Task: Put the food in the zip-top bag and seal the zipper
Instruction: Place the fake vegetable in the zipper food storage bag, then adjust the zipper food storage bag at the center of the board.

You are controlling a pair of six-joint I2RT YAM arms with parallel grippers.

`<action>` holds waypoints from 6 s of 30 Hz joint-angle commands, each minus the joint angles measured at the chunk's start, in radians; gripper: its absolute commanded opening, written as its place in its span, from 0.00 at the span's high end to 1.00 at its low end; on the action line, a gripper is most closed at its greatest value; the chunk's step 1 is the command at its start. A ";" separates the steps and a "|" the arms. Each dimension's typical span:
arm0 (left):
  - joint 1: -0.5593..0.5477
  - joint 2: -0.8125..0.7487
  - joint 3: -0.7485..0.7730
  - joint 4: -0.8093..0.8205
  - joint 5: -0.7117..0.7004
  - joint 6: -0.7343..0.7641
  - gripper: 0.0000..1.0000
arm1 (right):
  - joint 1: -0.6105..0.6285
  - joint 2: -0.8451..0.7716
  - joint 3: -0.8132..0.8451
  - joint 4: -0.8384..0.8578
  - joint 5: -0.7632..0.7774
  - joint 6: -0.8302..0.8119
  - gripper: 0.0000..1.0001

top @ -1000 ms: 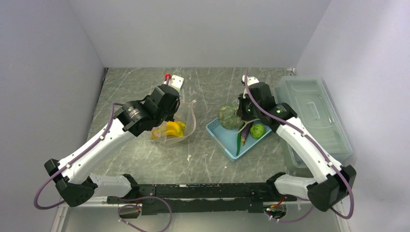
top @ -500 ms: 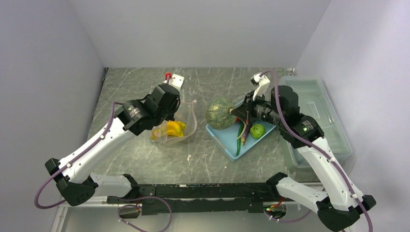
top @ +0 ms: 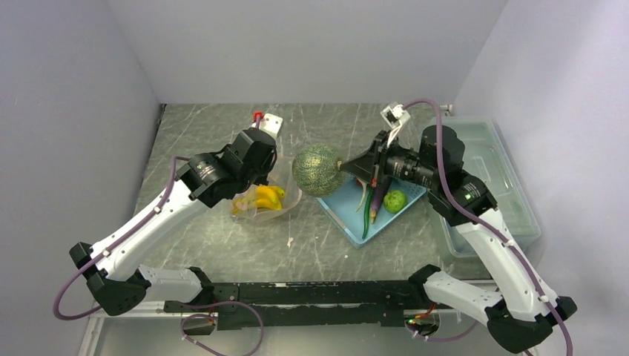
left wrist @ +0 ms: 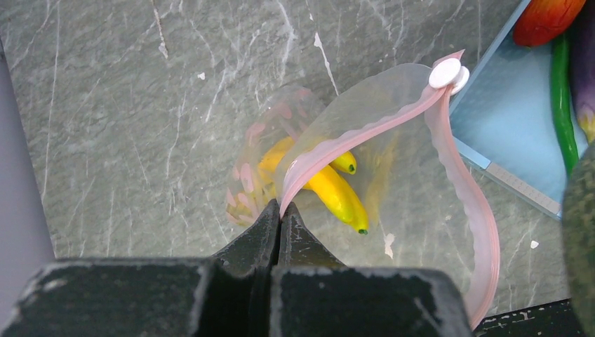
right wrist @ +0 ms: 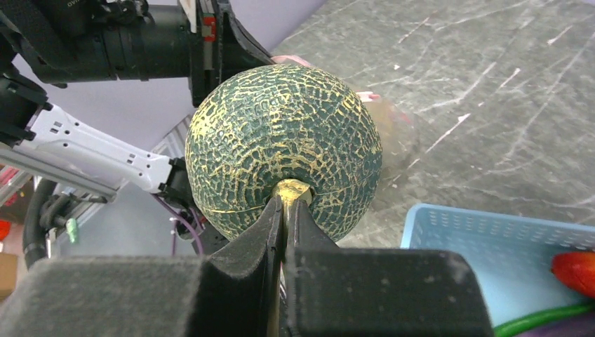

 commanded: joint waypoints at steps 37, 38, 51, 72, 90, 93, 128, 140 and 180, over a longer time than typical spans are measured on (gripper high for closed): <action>0.003 -0.075 -0.019 0.062 0.079 -0.033 1.00 | 0.312 0.227 0.020 0.118 0.251 -0.017 1.00; 0.003 -0.078 -0.025 0.068 0.089 -0.033 1.00 | 0.313 0.227 0.017 0.119 0.251 -0.016 1.00; 0.002 -0.074 -0.031 0.089 0.180 -0.044 1.00 | 0.363 0.301 0.084 0.123 0.292 0.000 1.00; 0.003 -0.040 -0.014 0.104 0.255 -0.049 1.00 | 0.472 0.664 0.355 -0.026 0.481 0.114 1.00; 0.004 -0.078 0.019 0.069 0.253 -0.101 1.00 | 0.471 0.702 0.268 0.086 0.608 0.254 0.96; 0.004 -0.083 0.023 0.076 0.268 -0.110 1.00 | 0.471 0.718 0.281 0.078 0.621 0.265 0.93; 0.033 -0.071 0.032 0.026 0.104 -0.173 1.00 | 0.472 0.353 0.077 -0.006 0.663 0.263 0.43; 0.040 -0.076 0.030 0.022 0.131 -0.184 1.00 | 0.477 0.474 0.075 0.026 0.610 0.247 0.45; 0.055 -0.167 0.215 -0.074 -0.144 -0.031 1.00 | 0.376 0.702 0.646 -0.134 0.796 -0.045 1.00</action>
